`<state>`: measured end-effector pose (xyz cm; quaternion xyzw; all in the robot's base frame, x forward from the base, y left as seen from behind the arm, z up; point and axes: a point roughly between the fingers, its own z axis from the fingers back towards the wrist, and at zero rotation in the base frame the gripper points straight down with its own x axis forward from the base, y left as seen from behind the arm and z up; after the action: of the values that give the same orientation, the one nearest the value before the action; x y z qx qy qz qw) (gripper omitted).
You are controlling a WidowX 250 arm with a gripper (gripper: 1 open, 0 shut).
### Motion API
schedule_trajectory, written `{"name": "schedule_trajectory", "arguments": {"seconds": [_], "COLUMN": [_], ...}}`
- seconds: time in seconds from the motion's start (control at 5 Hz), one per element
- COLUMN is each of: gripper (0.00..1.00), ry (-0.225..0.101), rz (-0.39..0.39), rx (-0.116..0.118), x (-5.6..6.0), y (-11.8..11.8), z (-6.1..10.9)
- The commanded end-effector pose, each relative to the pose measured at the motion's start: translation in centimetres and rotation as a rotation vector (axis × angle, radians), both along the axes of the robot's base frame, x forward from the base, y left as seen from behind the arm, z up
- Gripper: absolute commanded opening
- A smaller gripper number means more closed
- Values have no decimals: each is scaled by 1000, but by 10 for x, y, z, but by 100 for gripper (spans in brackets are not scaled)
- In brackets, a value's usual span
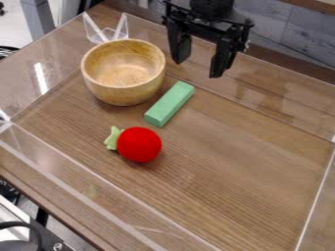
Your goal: Move the red fruit to the right
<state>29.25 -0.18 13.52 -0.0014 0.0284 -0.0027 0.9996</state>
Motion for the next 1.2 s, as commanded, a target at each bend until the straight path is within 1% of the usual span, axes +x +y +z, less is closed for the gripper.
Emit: {"name": "schedule_trajectory", "arguments": {"seconds": [0.0,0.2,0.4,0.6,0.8,1.0], "gripper": [100,100,100,100,100,100], "ry": [19,25,-6,-57,-100,-129], "rz": [-3,-16,22,56,-3,-33], "rx": [-1,10,19,13,-6,-31], "x": [-11,-36,-61,-79,-80,-75], "y": [-6,-5,7,22,42,54], "z": [-16,-38,-55,-65,-80,-95]}}
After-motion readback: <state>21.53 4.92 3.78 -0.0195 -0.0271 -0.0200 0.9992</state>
